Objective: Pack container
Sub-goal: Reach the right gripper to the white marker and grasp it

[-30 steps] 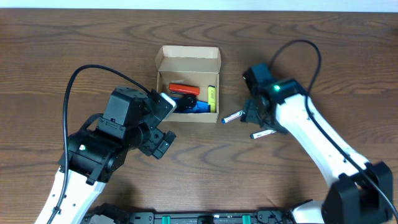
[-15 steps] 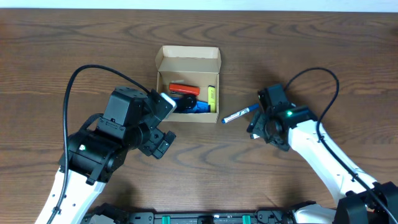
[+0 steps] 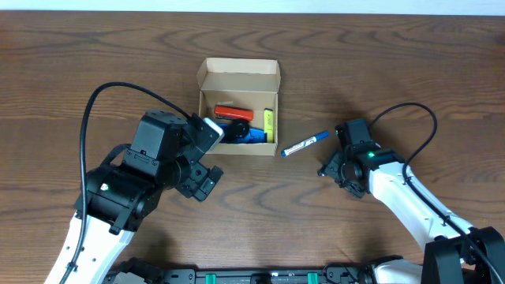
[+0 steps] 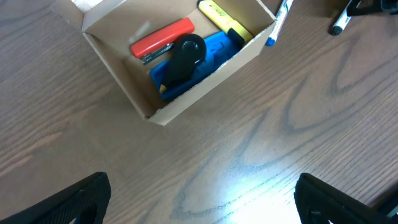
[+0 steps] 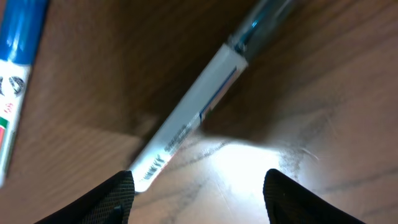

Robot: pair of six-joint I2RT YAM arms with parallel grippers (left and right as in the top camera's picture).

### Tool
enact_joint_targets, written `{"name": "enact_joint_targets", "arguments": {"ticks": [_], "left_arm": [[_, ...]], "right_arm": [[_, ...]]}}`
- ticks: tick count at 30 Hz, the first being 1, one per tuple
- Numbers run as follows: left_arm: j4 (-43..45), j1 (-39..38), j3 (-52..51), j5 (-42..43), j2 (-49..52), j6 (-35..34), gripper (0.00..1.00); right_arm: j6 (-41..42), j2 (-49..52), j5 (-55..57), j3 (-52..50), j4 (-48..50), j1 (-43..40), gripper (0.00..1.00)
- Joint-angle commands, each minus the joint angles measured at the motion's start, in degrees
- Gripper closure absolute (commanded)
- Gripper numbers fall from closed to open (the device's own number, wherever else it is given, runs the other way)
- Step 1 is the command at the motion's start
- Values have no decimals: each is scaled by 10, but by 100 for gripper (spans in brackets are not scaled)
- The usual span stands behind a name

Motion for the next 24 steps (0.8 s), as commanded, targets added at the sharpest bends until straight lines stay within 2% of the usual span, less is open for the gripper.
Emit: {"name": "enact_joint_targets", "arguments": {"ticks": [1, 14, 24], "left_arm": [[-2, 2, 11, 2, -4, -2, 5], [-2, 2, 11, 2, -4, -2, 5], [-2, 2, 11, 2, -4, -2, 5]], "right_arm": [[16, -2, -1, -3, 15, -12, 32], [44, 49, -24, -4, 75, -26, 34], [52, 79, -49, -4, 89, -47, 42]]}}
